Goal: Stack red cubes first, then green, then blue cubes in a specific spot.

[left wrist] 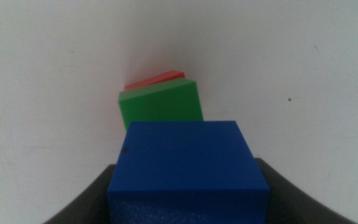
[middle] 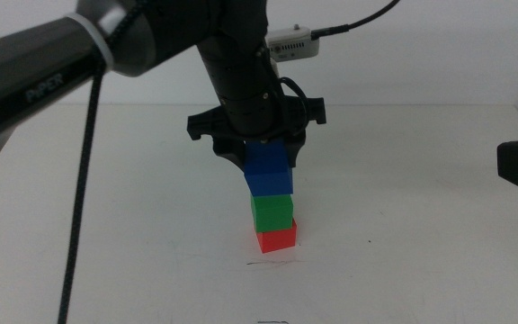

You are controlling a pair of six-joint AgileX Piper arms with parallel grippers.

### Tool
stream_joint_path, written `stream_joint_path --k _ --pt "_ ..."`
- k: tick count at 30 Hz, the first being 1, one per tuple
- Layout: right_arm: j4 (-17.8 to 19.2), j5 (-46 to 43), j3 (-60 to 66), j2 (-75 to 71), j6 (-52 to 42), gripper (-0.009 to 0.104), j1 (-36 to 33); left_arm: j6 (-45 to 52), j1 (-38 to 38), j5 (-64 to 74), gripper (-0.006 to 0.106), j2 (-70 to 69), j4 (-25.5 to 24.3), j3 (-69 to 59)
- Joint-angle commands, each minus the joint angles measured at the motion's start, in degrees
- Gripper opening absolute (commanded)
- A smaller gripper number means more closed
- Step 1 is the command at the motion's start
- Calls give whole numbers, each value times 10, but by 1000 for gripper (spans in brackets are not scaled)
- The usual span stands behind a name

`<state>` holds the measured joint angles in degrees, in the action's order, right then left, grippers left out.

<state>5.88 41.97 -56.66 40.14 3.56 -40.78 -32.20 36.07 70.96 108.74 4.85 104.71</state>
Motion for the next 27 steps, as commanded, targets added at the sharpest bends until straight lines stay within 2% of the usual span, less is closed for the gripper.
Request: stream_joint_path --k 1,27 --pt "11 -40 -13 0 -6 86 4 -16 5 43 -2 -23 11 21" --pt "11 -40 -13 0 -6 86 4 -8 5 42 -2 30 -15 39"
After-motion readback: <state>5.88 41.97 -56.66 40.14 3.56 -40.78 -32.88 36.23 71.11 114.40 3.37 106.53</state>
